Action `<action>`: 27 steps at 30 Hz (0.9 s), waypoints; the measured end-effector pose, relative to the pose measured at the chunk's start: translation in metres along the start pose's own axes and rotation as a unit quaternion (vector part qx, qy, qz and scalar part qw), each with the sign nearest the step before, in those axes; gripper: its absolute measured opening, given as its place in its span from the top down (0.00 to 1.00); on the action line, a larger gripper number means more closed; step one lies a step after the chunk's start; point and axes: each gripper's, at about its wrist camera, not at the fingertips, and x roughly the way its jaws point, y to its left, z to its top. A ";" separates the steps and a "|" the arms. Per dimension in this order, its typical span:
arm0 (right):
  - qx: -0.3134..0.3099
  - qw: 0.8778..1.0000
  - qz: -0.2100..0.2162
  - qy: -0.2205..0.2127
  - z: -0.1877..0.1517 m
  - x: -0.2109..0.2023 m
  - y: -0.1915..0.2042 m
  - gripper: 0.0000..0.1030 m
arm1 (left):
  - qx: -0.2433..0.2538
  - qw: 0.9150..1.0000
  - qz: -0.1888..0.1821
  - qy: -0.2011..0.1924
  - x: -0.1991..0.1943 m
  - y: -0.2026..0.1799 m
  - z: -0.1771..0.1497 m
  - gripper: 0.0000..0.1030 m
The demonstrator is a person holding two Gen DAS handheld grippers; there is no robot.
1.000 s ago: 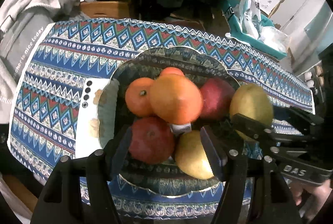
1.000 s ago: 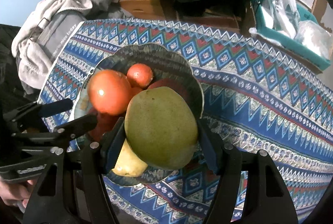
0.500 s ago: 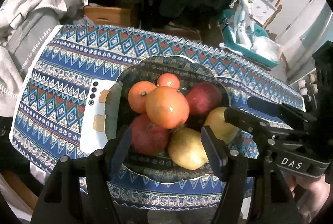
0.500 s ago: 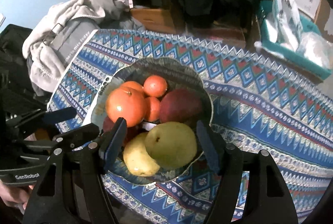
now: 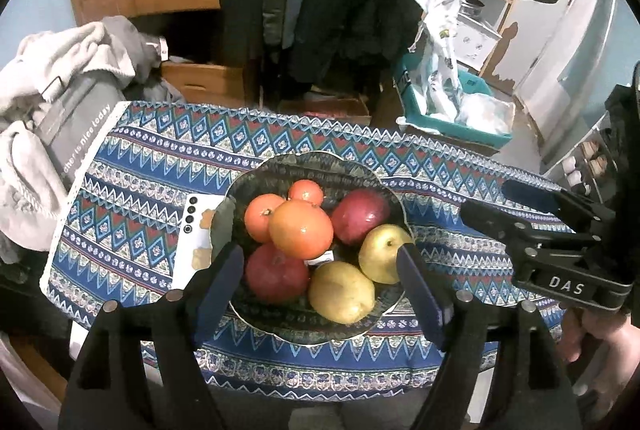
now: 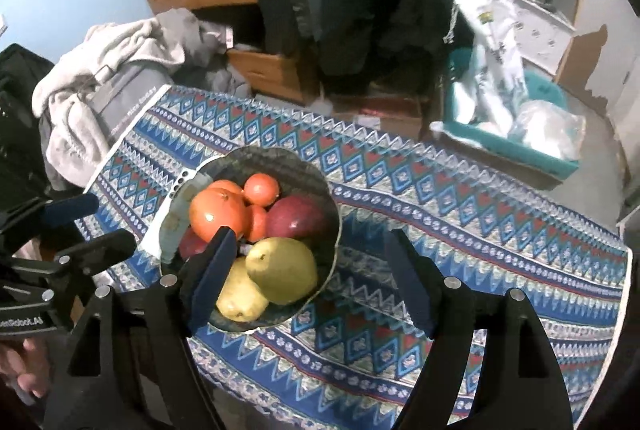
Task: Organize fruits
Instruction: 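Open both tools and pull them back from the plate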
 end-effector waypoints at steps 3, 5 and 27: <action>-0.002 1.000 -0.013 -0.011 -0.002 -0.013 -0.003 0.23 | 0.008 1.000 -0.003 -0.007 -0.007 -0.008 0.001 0.20; -0.005 1.000 -0.019 -0.017 -0.004 -0.021 -0.004 0.23 | 0.018 1.000 -0.002 -0.016 -0.013 -0.014 0.002 0.15; 0.010 0.996 -0.058 -0.073 -0.025 -0.085 -0.029 0.22 | 0.082 0.994 0.015 -0.074 -0.050 -0.053 -0.001 0.01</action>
